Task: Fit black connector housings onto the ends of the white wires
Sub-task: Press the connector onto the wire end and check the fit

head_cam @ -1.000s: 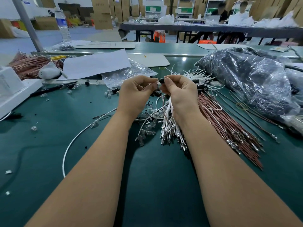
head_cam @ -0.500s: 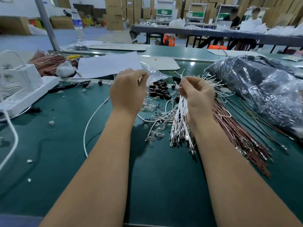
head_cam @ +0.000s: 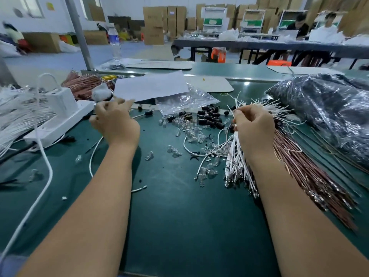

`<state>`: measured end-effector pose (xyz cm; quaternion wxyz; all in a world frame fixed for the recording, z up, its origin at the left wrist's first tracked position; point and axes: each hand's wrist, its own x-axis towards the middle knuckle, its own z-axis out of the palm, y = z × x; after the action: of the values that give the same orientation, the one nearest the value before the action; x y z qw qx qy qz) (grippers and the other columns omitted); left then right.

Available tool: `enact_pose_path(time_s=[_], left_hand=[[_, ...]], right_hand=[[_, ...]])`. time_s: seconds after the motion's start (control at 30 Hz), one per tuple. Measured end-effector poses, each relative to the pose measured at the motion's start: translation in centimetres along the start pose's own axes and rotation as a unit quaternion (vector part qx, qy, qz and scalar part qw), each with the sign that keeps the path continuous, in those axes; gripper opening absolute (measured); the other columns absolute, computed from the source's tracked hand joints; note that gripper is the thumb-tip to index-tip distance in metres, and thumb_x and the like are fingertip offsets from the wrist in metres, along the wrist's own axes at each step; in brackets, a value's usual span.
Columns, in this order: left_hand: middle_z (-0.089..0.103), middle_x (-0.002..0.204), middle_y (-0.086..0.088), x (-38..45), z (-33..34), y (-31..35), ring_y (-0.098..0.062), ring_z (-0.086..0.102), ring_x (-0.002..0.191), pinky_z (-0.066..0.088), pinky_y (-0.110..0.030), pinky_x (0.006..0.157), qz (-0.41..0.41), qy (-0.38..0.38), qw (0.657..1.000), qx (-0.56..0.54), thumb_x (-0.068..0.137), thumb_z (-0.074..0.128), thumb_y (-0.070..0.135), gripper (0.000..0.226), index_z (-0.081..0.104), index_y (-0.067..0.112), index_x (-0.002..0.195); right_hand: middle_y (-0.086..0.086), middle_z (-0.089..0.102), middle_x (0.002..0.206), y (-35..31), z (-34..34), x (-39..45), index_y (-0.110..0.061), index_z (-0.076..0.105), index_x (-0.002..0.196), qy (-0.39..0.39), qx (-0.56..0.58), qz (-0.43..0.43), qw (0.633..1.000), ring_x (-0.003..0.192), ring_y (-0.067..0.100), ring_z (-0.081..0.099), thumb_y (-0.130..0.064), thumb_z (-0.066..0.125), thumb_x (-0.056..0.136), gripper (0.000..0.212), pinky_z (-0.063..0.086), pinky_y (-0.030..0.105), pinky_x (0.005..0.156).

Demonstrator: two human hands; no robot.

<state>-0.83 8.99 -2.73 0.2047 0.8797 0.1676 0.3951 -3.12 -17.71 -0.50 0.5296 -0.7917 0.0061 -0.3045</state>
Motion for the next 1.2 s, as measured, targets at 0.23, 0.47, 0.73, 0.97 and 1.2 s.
enact_pose_path(time_s=[0.23,0.47,0.73,0.97,1.2], left_hand=[[0.069,0.112,-0.010,-2.4,2.2,5.8,-0.022,0.063,0.079,0.054,-0.035,0.078,0.081,-0.191,0.947,-0.245,0.091,0.053,0.004,0.030,0.068,0.009,0.117],[0.053,0.045,0.015,-4.4,3.3,12.7,-0.003,0.027,0.032,0.024,-0.017,0.035,-0.045,-0.237,0.866,-0.438,0.091,0.045,-0.001,0.032,0.070,0.015,0.104],[0.064,0.063,0.006,-4.0,2.9,11.5,-0.008,0.033,0.039,0.031,-0.023,0.045,-0.042,-0.225,0.886,-0.404,0.092,0.044,0.004,0.032,0.070,0.018,0.103],[0.063,0.118,-0.013,-0.5,2.1,3.6,-0.031,0.062,0.098,0.049,-0.038,0.082,-0.092,-0.227,0.937,-0.250,0.098,0.039,0.021,0.034,0.055,0.016,0.128],[0.062,0.110,-0.007,2.6,-0.1,-2.5,-0.025,0.057,0.086,0.041,-0.030,0.068,-0.080,-0.288,0.950,-0.088,0.098,0.041,0.027,0.030,0.059,0.018,0.119]], right_hand=[[0.012,0.059,0.107,1.1,-1.1,0.7,-0.007,0.064,0.103,0.070,-0.298,-0.052,0.951,0.097,0.025,0.051,-0.013,0.054,0.090,0.018,0.045,0.034,0.080],[0.007,0.057,0.091,1.6,-1.6,0.6,-0.012,0.044,0.069,-0.043,-0.460,0.014,0.887,0.087,0.025,0.041,-0.019,0.054,0.087,0.022,0.033,0.037,0.078],[0.004,0.046,0.065,1.7,-2.2,1.2,-0.010,0.041,0.070,-0.024,-0.413,0.023,0.910,0.070,0.027,0.049,-0.004,0.048,0.083,0.016,0.034,0.033,0.064],[0.006,0.047,0.076,1.0,-1.7,0.7,-0.009,0.048,0.084,0.004,-0.369,-0.046,0.928,0.076,0.023,0.046,-0.016,0.044,0.090,0.009,0.045,0.041,0.077],[-0.001,0.046,0.063,0.8,-0.5,0.5,-0.011,0.047,0.085,-0.016,-0.261,-0.081,0.962,0.055,0.017,0.042,-0.013,0.044,0.091,0.007,0.026,0.029,0.049]])
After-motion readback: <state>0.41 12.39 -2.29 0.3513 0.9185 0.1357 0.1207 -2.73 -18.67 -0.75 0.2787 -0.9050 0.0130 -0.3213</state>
